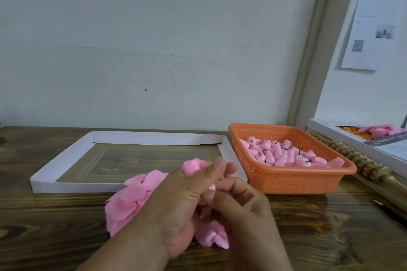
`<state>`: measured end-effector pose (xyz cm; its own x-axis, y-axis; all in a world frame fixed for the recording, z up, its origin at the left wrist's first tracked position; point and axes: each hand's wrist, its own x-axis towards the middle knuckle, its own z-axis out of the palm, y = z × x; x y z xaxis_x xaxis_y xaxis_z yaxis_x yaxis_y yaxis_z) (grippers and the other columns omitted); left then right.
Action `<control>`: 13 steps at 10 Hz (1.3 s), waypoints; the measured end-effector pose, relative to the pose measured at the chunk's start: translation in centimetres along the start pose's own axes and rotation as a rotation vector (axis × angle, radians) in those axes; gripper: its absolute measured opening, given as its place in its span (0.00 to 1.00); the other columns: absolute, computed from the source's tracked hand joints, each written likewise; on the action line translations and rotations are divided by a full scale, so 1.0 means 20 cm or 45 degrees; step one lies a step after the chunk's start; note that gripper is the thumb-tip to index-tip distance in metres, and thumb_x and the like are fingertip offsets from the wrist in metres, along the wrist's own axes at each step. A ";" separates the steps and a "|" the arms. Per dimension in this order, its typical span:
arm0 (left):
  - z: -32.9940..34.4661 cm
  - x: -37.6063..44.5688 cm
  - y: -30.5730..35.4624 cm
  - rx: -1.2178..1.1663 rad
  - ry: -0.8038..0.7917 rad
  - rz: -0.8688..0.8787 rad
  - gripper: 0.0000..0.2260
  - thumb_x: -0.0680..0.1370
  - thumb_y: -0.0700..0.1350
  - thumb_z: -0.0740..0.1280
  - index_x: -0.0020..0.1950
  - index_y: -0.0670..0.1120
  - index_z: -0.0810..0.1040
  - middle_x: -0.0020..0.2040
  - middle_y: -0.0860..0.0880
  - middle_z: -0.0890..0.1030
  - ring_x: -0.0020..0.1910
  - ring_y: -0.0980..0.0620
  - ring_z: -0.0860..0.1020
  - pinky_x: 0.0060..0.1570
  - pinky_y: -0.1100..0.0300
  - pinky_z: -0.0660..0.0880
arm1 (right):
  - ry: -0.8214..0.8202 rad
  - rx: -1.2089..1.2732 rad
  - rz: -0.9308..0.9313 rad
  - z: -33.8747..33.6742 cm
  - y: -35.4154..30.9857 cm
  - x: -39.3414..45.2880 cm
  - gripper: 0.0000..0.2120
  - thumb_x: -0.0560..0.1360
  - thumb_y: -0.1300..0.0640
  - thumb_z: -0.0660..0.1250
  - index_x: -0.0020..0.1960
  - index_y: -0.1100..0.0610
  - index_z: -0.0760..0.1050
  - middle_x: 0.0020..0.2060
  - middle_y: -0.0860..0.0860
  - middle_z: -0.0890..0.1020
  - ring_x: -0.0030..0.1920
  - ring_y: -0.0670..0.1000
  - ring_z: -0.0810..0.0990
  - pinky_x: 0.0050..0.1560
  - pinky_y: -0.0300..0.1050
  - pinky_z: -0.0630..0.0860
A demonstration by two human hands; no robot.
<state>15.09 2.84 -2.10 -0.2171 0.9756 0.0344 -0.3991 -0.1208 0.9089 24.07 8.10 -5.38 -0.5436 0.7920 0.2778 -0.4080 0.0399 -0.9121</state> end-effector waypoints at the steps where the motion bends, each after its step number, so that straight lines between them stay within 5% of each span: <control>1: -0.01 0.00 0.01 0.112 -0.030 0.034 0.14 0.64 0.56 0.74 0.28 0.46 0.80 0.44 0.43 0.84 0.27 0.46 0.76 0.28 0.60 0.67 | -0.153 0.115 0.214 -0.02 -0.02 -0.01 0.09 0.56 0.55 0.74 0.31 0.61 0.80 0.26 0.60 0.76 0.23 0.53 0.72 0.28 0.44 0.60; 2: 0.01 0.01 0.02 0.011 0.058 0.063 0.17 0.66 0.54 0.71 0.23 0.46 0.72 0.43 0.45 0.85 0.33 0.45 0.82 0.37 0.48 0.77 | -0.051 -0.071 -0.023 0.01 -0.01 -0.03 0.07 0.59 0.60 0.73 0.37 0.60 0.81 0.28 0.60 0.81 0.26 0.54 0.76 0.25 0.41 0.70; 3: 0.02 -0.01 -0.01 -0.005 0.179 0.092 0.16 0.65 0.54 0.68 0.23 0.47 0.72 0.43 0.44 0.85 0.39 0.42 0.83 0.50 0.32 0.73 | 0.086 -0.468 -0.349 0.05 0.01 -0.06 0.13 0.61 0.61 0.74 0.43 0.49 0.82 0.30 0.56 0.83 0.28 0.54 0.78 0.30 0.40 0.75; 4: 0.01 -0.04 -0.03 0.063 0.205 0.133 0.16 0.64 0.57 0.70 0.23 0.47 0.73 0.44 0.43 0.85 0.42 0.40 0.83 0.53 0.23 0.65 | 0.099 -0.356 -0.256 0.08 0.01 -0.08 0.13 0.62 0.67 0.76 0.39 0.50 0.84 0.25 0.57 0.81 0.24 0.50 0.78 0.26 0.38 0.74; 5: -0.04 -0.06 -0.02 0.151 0.044 0.173 0.21 0.68 0.61 0.71 0.25 0.48 0.73 0.46 0.44 0.85 0.39 0.44 0.83 0.44 0.34 0.74 | -0.139 0.057 0.151 0.07 -0.02 -0.07 0.10 0.52 0.60 0.75 0.32 0.63 0.81 0.23 0.62 0.77 0.21 0.53 0.74 0.23 0.39 0.71; 6: -0.08 -0.09 0.01 0.197 -0.135 0.146 0.20 0.69 0.63 0.66 0.26 0.49 0.73 0.47 0.43 0.85 0.29 0.51 0.81 0.21 0.65 0.70 | -0.331 0.261 0.343 0.08 -0.02 -0.08 0.09 0.52 0.61 0.74 0.30 0.65 0.80 0.25 0.62 0.77 0.21 0.54 0.74 0.23 0.41 0.73; 7: -0.15 -0.09 0.05 0.220 -0.063 0.110 0.20 0.68 0.62 0.66 0.26 0.48 0.72 0.46 0.39 0.84 0.34 0.46 0.83 0.20 0.65 0.70 | -0.358 0.011 0.266 0.08 0.00 -0.08 0.07 0.63 0.70 0.74 0.40 0.63 0.83 0.33 0.63 0.81 0.30 0.55 0.80 0.31 0.44 0.79; 8: -0.40 0.00 0.16 0.383 0.300 0.193 0.18 0.74 0.57 0.63 0.34 0.43 0.75 0.39 0.41 0.84 0.37 0.46 0.82 0.32 0.58 0.79 | -0.170 -0.133 0.256 0.01 0.01 -0.08 0.15 0.65 0.78 0.69 0.47 0.64 0.79 0.37 0.64 0.83 0.34 0.55 0.82 0.30 0.43 0.78; 9: -0.79 0.13 0.34 0.551 0.749 0.280 0.13 0.81 0.48 0.60 0.48 0.40 0.79 0.27 0.49 0.79 0.29 0.50 0.77 0.38 0.56 0.76 | -0.093 -0.196 0.229 -0.08 -0.01 -0.08 0.19 0.59 0.72 0.71 0.50 0.64 0.78 0.36 0.64 0.83 0.34 0.57 0.82 0.29 0.42 0.78; 10: -1.08 0.21 0.47 0.732 1.011 0.253 0.13 0.82 0.47 0.59 0.49 0.42 0.80 0.25 0.51 0.70 0.27 0.52 0.69 0.34 0.58 0.75 | -0.064 -0.265 0.188 -0.11 -0.03 -0.10 0.18 0.58 0.71 0.70 0.48 0.65 0.78 0.36 0.65 0.83 0.34 0.60 0.83 0.30 0.45 0.80; 11: -1.20 0.27 0.52 0.931 1.133 0.128 0.15 0.82 0.49 0.58 0.47 0.41 0.80 0.28 0.48 0.70 0.25 0.51 0.68 0.31 0.60 0.73 | -0.030 -0.303 0.143 -0.10 -0.03 -0.11 0.17 0.59 0.76 0.70 0.46 0.67 0.79 0.34 0.66 0.82 0.32 0.62 0.82 0.29 0.44 0.79; 12: -1.24 0.30 0.50 1.278 1.187 -0.089 0.18 0.82 0.53 0.58 0.55 0.38 0.77 0.32 0.47 0.71 0.27 0.50 0.69 0.27 0.64 0.65 | -0.020 -0.293 0.090 -0.09 -0.02 -0.13 0.21 0.50 0.73 0.77 0.43 0.66 0.80 0.33 0.66 0.82 0.32 0.60 0.83 0.26 0.41 0.78; 13: -1.28 0.33 0.45 1.470 0.998 -0.306 0.15 0.79 0.47 0.61 0.56 0.35 0.74 0.32 0.45 0.70 0.29 0.49 0.68 0.32 0.62 0.64 | 0.107 -0.296 0.057 -0.07 -0.01 -0.12 0.45 0.26 0.44 0.80 0.40 0.65 0.81 0.33 0.65 0.82 0.31 0.58 0.83 0.26 0.40 0.77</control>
<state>-12.81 3.52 -4.26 -0.8325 0.5512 -0.0566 0.3628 0.6195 0.6961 26.53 7.02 -6.31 -0.4905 0.8435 0.2188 -0.2001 0.1354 -0.9704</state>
